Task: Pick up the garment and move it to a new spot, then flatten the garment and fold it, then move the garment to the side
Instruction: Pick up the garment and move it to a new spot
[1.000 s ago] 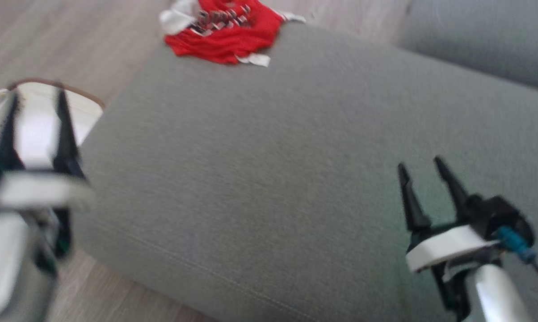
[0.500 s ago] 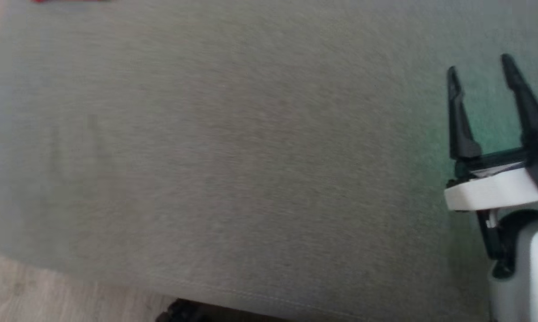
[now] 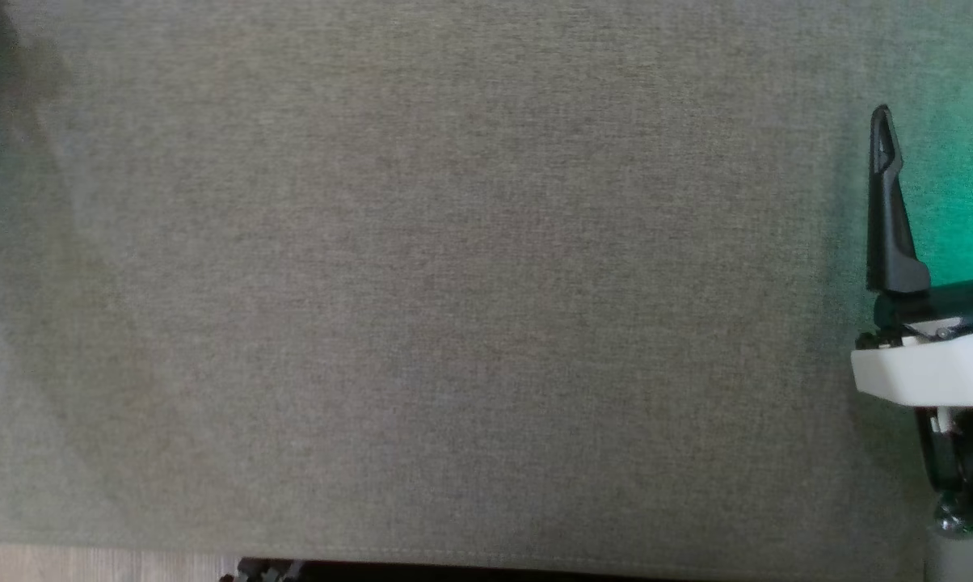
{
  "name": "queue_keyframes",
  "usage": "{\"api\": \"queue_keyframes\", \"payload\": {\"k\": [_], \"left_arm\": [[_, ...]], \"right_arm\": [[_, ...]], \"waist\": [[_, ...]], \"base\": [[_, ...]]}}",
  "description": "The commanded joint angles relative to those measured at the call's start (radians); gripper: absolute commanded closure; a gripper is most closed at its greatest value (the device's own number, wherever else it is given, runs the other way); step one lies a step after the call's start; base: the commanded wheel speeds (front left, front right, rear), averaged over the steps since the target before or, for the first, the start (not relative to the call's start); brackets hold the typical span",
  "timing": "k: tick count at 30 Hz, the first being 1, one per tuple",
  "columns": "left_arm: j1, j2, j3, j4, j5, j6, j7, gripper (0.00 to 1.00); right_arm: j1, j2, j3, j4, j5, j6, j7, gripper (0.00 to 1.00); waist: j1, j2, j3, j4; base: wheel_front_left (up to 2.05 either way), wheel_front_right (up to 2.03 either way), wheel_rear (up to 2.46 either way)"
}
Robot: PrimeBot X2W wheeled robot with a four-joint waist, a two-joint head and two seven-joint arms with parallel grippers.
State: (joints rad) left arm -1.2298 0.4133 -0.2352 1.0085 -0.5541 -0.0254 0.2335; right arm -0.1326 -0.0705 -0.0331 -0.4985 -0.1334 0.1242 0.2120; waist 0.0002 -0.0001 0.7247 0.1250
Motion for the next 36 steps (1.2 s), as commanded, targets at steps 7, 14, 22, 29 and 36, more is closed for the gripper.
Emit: {"api": "queue_keyframes", "payload": {"k": [7,14,22,29,36], "left_arm": [[-0.061,0.061,-0.011,0.074,-0.005,-0.046,0.03,1.0],[-0.127,0.102,-0.044,0.093,0.035,-0.058,-0.04,1.0],[-0.204,0.122,-0.119,0.032,0.085,-0.093,-0.077,1.0],[-0.213,0.108,-0.23,-0.102,0.074,-0.105,-0.048,1.0],[-0.112,0.065,-0.382,-0.324,-0.035,-0.105,0.013,1.0]], "right_arm": [[-0.014,0.006,0.042,-0.032,-0.003,0.007,-0.018,0.0],[-0.039,0.013,0.044,0.019,0.014,0.007,-0.055,0.0],[-0.067,0.019,0.045,0.141,0.056,0.007,-0.119,0.0],[-0.056,0.02,0.036,0.28,0.138,0.007,-0.186,0.0],[0.0,0.02,0.031,0.396,0.186,0.007,-0.233,0.0]], "waist": [[-0.0002,0.0001,-0.003,-0.022],[-0.0002,0.0001,-0.053,-0.028],[-0.0002,0.0001,-0.186,-0.051],[-0.0002,0.0001,-0.377,-0.093],[-0.0002,0.0001,-0.562,-0.139]], "base": [[0.0,0.0,0.0],[0.0,0.0,0.0],[0.0,0.0,0.0],[0.0,0.0,0.0],[0.0,0.0,0.0]]}}
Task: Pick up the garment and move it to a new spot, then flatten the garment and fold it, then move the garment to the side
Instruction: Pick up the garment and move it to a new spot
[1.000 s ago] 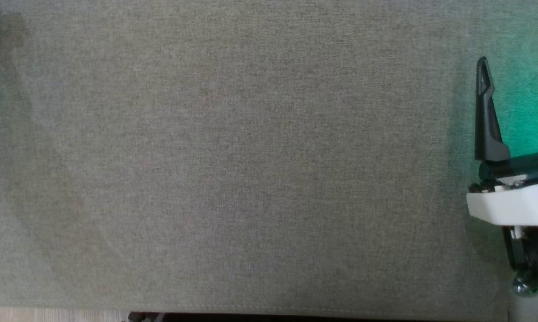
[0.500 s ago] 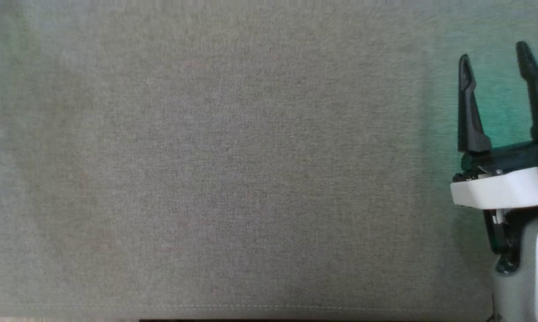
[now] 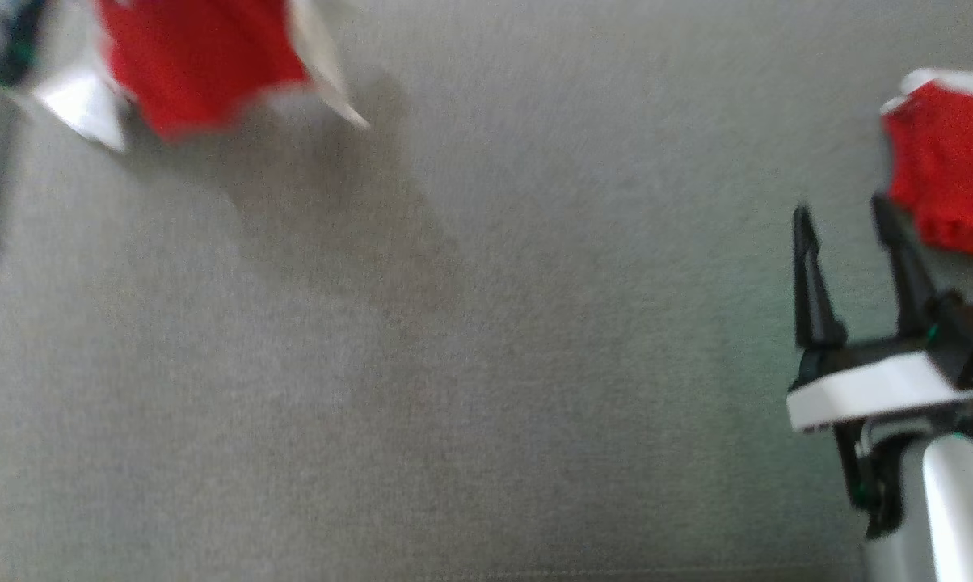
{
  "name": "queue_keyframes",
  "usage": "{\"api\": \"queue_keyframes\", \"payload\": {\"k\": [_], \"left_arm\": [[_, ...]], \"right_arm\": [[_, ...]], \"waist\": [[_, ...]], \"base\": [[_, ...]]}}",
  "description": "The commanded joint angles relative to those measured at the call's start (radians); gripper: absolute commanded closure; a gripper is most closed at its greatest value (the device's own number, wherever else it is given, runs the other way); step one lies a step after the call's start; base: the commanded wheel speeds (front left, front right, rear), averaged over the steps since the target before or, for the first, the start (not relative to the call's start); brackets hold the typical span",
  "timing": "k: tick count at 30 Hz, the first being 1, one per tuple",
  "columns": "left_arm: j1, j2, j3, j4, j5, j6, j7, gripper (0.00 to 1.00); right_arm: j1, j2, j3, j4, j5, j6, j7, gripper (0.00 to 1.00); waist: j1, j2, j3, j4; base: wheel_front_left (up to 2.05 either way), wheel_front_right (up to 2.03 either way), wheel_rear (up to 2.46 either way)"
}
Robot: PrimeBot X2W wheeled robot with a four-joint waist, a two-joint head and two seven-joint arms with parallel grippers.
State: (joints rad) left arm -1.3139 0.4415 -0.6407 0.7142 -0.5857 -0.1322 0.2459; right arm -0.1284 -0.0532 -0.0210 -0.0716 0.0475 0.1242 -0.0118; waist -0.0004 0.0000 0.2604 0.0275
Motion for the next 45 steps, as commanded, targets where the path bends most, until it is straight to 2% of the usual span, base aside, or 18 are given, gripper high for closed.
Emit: {"api": "queue_keyframes", "payload": {"k": [1,7,13,18,24,25,27,28,34,39,42,45], "left_arm": [[-0.01,0.03,0.003,-0.062,-0.02,0.002,0.003,1.0],[0.13,-0.037,-0.085,-0.242,-0.138,0.002,-0.029,1.0],[0.292,-0.059,-0.117,-0.354,-0.22,0.002,-0.112,1.0],[0.456,-0.028,-0.144,-0.317,-0.242,0.007,-0.146,1.0],[0.591,-0.003,-0.206,-0.148,-0.202,0.038,-0.171,1.0],[0.6,-0.002,-0.215,-0.117,-0.192,0.042,-0.176,0.93],[0.608,-0.003,-0.224,-0.064,-0.179,0.047,-0.193,0.13],[0.609,-0.006,-0.224,-0.042,-0.177,0.049,-0.205,0.0],[0.601,-0.024,-0.2,0.025,-0.191,0.048,-0.275,0.0],[0.588,-0.038,-0.161,0.016,-0.216,0.045,-0.358,0.0],[0.603,-0.038,-0.138,-0.011,-0.229,0.057,-0.405,0.0],[0.661,-0.036,-0.113,-0.07,-0.248,0.094,-0.45,0.0]], "right_arm": [[0.005,0.003,0.022,-0.018,0.013,0.007,-0.013,0.0],[0.063,0.003,0.032,0.033,0.051,0.007,-0.034,0.0],[0.103,0.003,0.023,0.056,0.076,0.007,-0.054,0.0],[0.111,0.003,0.031,0.075,0.101,0.007,-0.075,0.0],[0.079,0.003,0.062,0.12,0.117,0.007,-0.108,0.0],[0.072,0.003,0.065,0.128,0.119,0.007,-0.113,0.0],[0.058,0.003,0.072,0.144,0.122,0.007,-0.121,0.0],[0.053,0.003,0.075,0.153,0.122,0.007,-0.125,0.0],[0.038,0.003,0.081,0.192,0.115,0.007,-0.136,0.0],[0.046,0.003,0.077,0.221,0.106,0.007,-0.14,0.0],[0.053,0.003,0.072,0.229,0.098,0.007,-0.139,0.0],[0.07,0.003,0.063,0.23,0.091,0.007,-0.135,0.0]], "waist": [[0.0004,0.0,-0.119,-0.048],[0.0004,0.0,-0.218,-0.088],[0.0004,0.0,-0.24,-0.107],[0.0004,0.0,-0.214,-0.122],[0.0004,0.0,-0.167,-0.144],[0.0004,0.0,-0.162,-0.147],[0.0004,0.0,-0.153,-0.151],[0.0004,0.0,-0.151,-0.151],[0.0004,0.0,-0.159,-0.139],[0.0004,0.0,-0.201,-0.106],[0.0004,0.0,-0.235,-0.084],[0.0004,0.0,-0.274,-0.052]], "base": [[0.0,0.0,0.0],[0.0,0.0,0.0],[0.0,0.0,0.0],[0.0,0.0,0.0],[0.0,0.0,0.0],[0.0,0.0,0.0],[0.0,0.0,0.0],[0.0,0.0,0.0],[0.0,0.0,0.0],[0.0,0.0,0.0],[0.0,0.0,0.0],[0.0,0.0,0.0]]}}
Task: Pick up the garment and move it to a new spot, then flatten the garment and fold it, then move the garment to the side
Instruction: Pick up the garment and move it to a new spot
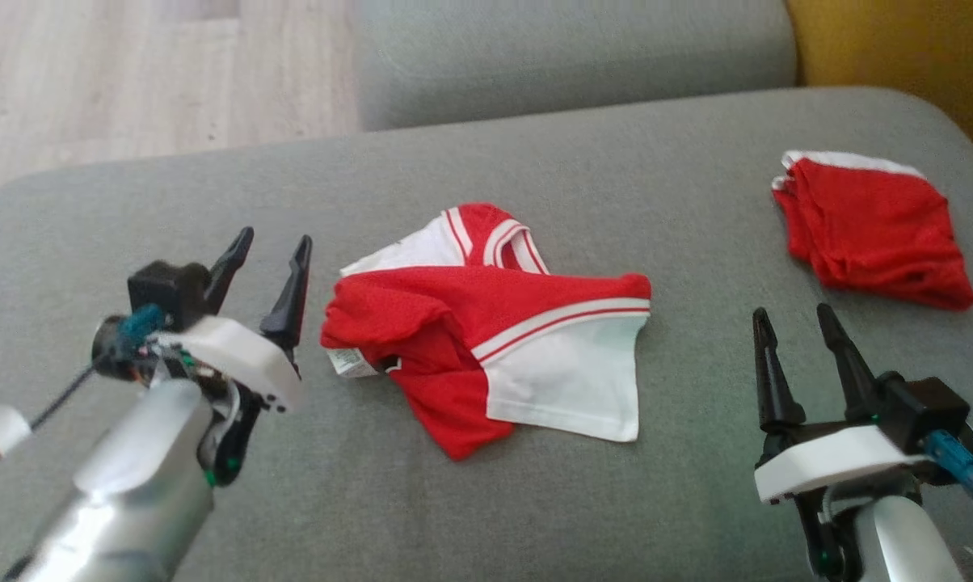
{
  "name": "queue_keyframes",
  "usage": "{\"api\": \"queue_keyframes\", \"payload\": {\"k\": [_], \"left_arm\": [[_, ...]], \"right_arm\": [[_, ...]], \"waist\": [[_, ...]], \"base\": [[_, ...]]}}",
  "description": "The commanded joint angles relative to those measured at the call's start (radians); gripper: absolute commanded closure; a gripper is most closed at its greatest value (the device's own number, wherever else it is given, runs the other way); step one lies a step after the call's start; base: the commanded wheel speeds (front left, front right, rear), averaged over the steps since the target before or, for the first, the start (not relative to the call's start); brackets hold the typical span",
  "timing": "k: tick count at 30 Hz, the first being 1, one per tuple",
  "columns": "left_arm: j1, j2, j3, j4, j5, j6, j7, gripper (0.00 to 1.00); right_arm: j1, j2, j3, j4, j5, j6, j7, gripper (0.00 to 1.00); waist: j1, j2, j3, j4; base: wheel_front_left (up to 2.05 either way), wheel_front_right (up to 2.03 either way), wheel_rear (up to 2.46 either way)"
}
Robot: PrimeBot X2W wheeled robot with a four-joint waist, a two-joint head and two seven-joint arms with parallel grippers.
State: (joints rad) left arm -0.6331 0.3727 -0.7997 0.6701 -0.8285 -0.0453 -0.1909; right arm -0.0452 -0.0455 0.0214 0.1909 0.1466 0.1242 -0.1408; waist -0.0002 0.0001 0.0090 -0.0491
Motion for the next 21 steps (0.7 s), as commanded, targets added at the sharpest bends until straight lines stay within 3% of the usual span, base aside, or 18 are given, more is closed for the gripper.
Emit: {"api": "queue_keyframes", "payload": {"k": [1,8,14,21], "left_arm": [[0.001,0.033,0.051,-0.047,-0.009,0.018,-0.021,0.0],[0.208,0.032,0.103,-0.226,-0.03,0.123,-0.063,0.0],[0.407,0.025,0.187,-0.4,0.02,0.23,-0.07,0.0],[0.589,-0.007,0.261,-0.524,0.115,0.279,-0.071,0.0]], "right_arm": [[-0.008,-0.005,0.018,-0.035,-0.009,0.007,-0.004,0.0],[0.038,-0.005,0.021,-0.036,0.0,0.007,-0.01,0.0],[0.08,-0.005,0.016,-0.034,-0.018,0.007,-0.024,0.0],[0.121,-0.005,0.012,-0.02,-0.009,0.007,-0.049,0.0]], "waist": [[0.0002,-0.0001,-0.028,0.033],[0.0002,-0.0001,-0.055,0.071],[0.0002,-0.0001,-0.069,0.088],[0.0002,-0.0001,-0.086,0.097]], "base": [[0.0,0.0,0.0],[0.0,0.0,0.0],[0.0,0.0,0.0],[0.0,0.0,0.0]]}}
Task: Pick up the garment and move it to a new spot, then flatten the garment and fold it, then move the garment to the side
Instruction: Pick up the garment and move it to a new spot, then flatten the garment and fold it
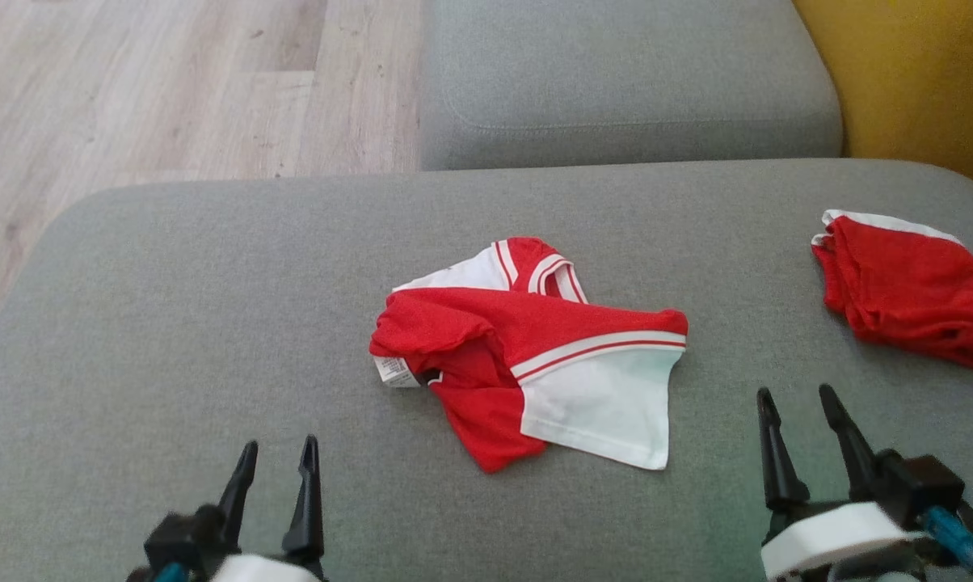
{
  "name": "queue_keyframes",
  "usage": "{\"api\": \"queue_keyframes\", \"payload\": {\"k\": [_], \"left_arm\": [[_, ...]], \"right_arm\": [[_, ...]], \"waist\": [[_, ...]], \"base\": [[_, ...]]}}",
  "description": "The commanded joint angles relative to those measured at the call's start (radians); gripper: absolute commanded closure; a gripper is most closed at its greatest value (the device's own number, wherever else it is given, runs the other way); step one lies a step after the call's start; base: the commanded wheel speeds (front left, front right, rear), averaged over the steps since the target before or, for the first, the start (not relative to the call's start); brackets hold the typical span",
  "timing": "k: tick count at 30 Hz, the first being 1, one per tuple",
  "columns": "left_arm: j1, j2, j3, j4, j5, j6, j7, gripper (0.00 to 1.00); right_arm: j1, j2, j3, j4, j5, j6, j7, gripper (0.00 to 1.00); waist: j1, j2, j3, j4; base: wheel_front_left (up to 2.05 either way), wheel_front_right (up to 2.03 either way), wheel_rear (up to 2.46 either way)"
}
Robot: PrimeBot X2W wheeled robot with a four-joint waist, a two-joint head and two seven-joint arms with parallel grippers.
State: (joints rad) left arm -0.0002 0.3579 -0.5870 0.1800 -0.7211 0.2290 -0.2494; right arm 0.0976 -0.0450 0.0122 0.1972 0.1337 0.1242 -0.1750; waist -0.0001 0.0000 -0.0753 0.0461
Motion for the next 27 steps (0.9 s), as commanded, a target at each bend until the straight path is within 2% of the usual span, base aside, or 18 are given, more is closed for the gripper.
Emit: {"api": "queue_keyframes", "payload": {"k": [1,7,27], "left_arm": [[-0.03,0.005,0.054,-0.042,0.015,0.004,-0.012,0.0],[0.017,-0.01,0.091,-0.06,0.043,0.003,-0.012,0.0],[0.021,-0.025,0.113,-0.057,0.057,-0.014,-0.012,0.0]], "right_arm": [[-0.015,-0.005,0.023,-0.024,0.007,0.007,-0.018,0.0],[-0.005,-0.005,0.035,-0.008,0.019,0.007,-0.028,0.0],[-0.025,-0.005,0.044,0.009,0.019,0.007,-0.033,0.0]], "waist": [[0.0001,0.0,-0.003,0.002],[0.0001,0.0,-0.011,0.001],[0.0001,0.0,-0.001,0.005]], "base": [[0.0,0.0,0.0],[0.0,0.0,0.0],[0.0,0.0,0.0]]}}
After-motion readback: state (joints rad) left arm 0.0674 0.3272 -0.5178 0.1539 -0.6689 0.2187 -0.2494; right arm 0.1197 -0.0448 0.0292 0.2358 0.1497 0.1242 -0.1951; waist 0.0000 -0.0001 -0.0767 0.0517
